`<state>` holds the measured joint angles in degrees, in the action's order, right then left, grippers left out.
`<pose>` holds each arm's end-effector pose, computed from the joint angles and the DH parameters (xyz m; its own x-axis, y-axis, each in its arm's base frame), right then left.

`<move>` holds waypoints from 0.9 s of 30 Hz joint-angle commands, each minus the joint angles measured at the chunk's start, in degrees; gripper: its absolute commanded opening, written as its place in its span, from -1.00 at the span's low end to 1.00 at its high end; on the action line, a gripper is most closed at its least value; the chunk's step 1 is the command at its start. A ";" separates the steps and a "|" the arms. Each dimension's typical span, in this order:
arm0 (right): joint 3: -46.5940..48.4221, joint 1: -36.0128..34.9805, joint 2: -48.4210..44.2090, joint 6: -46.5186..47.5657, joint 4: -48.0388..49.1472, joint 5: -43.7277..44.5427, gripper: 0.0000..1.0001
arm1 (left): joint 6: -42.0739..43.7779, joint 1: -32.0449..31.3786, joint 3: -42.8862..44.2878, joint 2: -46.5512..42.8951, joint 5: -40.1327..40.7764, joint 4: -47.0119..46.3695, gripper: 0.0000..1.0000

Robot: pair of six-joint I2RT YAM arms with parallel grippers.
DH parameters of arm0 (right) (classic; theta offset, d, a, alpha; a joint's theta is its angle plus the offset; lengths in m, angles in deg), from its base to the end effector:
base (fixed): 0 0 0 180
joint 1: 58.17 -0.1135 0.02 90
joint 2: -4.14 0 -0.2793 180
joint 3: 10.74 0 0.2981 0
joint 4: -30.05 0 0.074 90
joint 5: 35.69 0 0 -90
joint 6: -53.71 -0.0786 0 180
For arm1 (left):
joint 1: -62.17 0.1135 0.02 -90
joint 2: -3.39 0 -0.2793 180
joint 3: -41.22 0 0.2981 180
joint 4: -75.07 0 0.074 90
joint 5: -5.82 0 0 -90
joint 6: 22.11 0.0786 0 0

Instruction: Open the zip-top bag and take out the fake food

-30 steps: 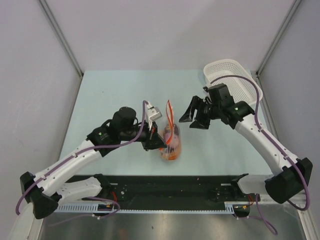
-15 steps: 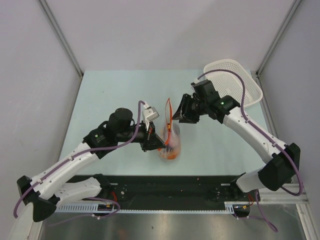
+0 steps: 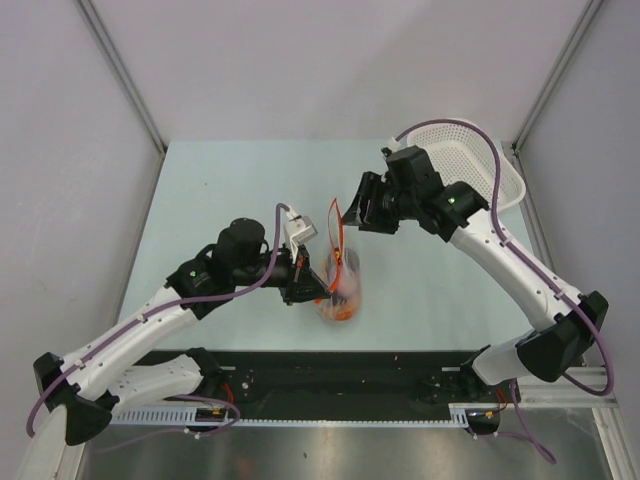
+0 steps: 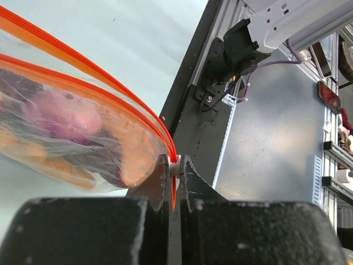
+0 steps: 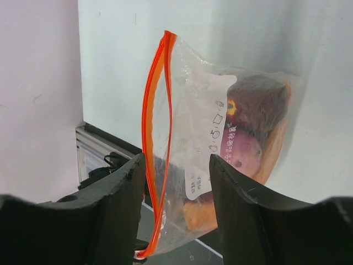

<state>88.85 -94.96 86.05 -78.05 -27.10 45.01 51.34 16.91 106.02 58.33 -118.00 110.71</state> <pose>0.2981 0.2388 0.3842 -0.8399 0.1926 -0.5074 -0.1763 0.7873 0.5908 0.1651 -0.2288 0.3326 -0.5620 0.2310 -0.7942 0.8166 0.3073 -0.4885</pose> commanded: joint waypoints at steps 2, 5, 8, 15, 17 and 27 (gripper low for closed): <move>0.00 -0.91 1.76 0.53 1.84 -0.36 0.02 | -0.49 -0.36 0.51 -1.06 -1.16 -2.94 -0.99; -1.41 -1.17 2.64 0.18 4.30 -1.94 -0.06 | -0.49 -0.45 0.42 -0.97 -1.16 -2.85 -0.99; -0.97 -1.61 4.83 -0.43 5.28 -2.21 -0.19 | -0.49 -0.36 0.51 -0.97 -0.81 -2.50 -0.99; -0.53 0.22 6.86 -5.26 5.20 1.83 -1.00 | -1.02 -0.97 1.04 -0.97 1.83 1.45 -0.99; -0.36 1.72 7.21 -6.92 5.20 1.13 -1.00 | -1.02 -1.94 0.87 -1.23 2.44 4.16 -1.00; 1.93 4.46 8.97 -5.89 6.78 -4.05 -1.00 | -4.36 -4.40 -3.18 -8.44 6.23 5.94 -0.65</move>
<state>87.69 -91.49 93.90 -84.93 -24.98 39.90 49.68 14.12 103.25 52.71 -108.78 113.66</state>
